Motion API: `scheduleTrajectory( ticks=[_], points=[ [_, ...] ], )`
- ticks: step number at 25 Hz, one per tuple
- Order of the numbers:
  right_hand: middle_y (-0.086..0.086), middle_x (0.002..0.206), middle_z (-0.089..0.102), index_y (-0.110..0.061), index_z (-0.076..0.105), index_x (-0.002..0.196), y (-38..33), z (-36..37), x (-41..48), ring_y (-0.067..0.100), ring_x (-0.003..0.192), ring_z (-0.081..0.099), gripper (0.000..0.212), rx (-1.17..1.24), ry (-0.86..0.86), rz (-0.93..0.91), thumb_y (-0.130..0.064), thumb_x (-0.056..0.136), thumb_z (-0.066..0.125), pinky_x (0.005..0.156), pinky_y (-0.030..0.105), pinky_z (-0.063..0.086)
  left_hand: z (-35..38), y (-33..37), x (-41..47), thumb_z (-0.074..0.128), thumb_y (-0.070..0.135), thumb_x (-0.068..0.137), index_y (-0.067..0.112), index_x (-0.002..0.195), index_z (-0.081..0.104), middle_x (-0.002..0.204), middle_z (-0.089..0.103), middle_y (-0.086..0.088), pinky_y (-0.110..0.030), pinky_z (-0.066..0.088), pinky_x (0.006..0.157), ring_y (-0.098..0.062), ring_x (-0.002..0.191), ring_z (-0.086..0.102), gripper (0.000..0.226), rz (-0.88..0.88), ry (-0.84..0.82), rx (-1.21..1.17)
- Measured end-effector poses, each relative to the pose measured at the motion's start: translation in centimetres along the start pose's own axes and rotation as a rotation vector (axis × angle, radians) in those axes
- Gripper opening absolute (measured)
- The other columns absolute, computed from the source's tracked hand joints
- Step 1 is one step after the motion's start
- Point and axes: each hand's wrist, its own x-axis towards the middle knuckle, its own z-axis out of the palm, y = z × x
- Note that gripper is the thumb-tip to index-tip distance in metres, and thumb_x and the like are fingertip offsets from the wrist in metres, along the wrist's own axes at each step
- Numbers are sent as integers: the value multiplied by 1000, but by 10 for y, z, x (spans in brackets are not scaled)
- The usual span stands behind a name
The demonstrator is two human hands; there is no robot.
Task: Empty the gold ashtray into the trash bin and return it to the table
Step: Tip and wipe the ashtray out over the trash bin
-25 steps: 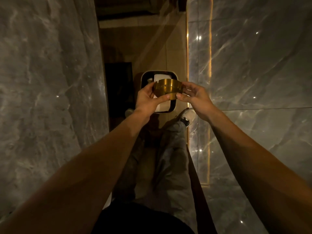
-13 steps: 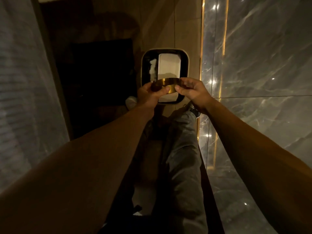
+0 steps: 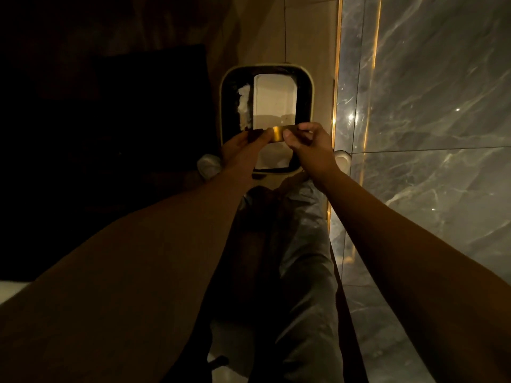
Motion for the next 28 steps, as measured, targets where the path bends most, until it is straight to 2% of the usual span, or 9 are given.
scheduleTrajectory(
  ticks=[3,5,8,11,17,20,23,26,28],
  points=[
    [20,119,62,3,49,120,5,8,10,23,105,63,40,-84,44,-86,-13,89,67,76,11,51,3,0,15,80,19,79,12,94,75,84,75,0,-16,54,53,-4,67,70,17,3,34,-35],
    [15,117,63,0,51,120,6,14,14,15,100,60,38,-138,56,-115,-17,90,67,73,5,48,5,2,23,81,22,78,11,97,72,98,73,-8,-14,56,59,-8,77,68,24,-6,88,-12],
    [11,122,62,-7,51,123,11,20,21,16,109,59,34,-179,28,-126,-21,93,62,87,16,48,8,4,37,83,26,75,7,108,64,117,68,-12,-29,58,87,-21,103,67,43,-33,153,-34],
    [12,126,61,-9,50,128,15,22,25,21,117,58,34,-170,29,-126,-14,94,58,96,25,45,11,5,47,82,38,74,16,95,63,116,67,-10,-41,54,98,-26,110,64,36,-79,154,27],
    [15,135,51,-11,45,140,19,20,32,26,126,50,48,-308,25,-103,-11,93,55,109,39,42,12,-5,59,63,44,90,22,73,64,106,71,-14,-47,54,96,-28,104,67,27,-50,97,237],
    [18,134,48,-10,42,142,20,18,32,29,126,48,50,-369,22,-114,-12,93,54,109,37,41,12,-7,58,56,31,96,18,103,69,113,67,-10,-48,52,100,-29,110,64,20,-35,73,224],
    [18,130,52,-10,44,140,17,18,36,28,122,51,47,-393,11,-138,-16,94,54,104,36,44,15,-4,53,54,14,95,20,131,55,125,61,-9,-47,52,100,-30,116,60,37,1,40,219],
    [16,127,57,-8,48,133,15,19,39,27,118,55,40,-360,9,-135,-17,94,55,99,35,48,16,-4,44,65,4,86,18,138,47,133,58,-14,-21,56,80,-26,116,59,56,86,-33,280],
    [16,129,57,-7,49,133,15,19,39,26,121,54,40,-356,8,-145,-10,93,52,98,29,46,13,-3,43,71,-1,80,18,144,40,139,54,-12,-17,52,88,-22,123,55,74,131,-73,380]
  ],
)
